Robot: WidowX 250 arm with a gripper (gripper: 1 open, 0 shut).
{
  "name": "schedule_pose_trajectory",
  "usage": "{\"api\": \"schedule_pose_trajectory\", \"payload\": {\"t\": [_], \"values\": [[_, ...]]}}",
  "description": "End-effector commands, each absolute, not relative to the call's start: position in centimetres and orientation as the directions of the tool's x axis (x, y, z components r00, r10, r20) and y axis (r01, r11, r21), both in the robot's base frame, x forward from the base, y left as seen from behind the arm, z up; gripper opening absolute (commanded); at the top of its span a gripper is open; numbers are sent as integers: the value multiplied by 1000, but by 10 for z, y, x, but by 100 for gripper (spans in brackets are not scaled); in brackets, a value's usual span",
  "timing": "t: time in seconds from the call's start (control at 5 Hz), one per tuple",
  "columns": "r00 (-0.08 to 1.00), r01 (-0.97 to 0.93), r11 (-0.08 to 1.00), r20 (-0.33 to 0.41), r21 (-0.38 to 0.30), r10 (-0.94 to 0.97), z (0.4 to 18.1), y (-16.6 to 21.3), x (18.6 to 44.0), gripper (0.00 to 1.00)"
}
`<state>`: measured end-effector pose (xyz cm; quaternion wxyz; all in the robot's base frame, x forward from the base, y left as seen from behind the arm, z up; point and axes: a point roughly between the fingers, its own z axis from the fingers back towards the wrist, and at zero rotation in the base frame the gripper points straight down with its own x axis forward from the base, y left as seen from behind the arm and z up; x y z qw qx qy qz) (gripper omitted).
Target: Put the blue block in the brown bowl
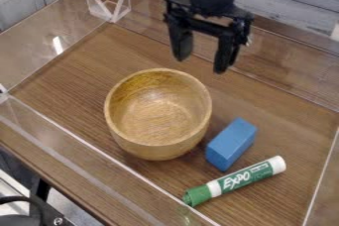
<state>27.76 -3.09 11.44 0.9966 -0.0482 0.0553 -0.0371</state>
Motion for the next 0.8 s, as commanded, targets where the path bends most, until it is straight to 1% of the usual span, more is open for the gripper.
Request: {"api": "schedule_pose_trajectory", "payload": {"t": [0.0,0.6], "values": [[996,81,991,-35,-107,-85,127,-49,273,100],[994,106,987,-25,-118,-110,111,-75,262,100]]}}
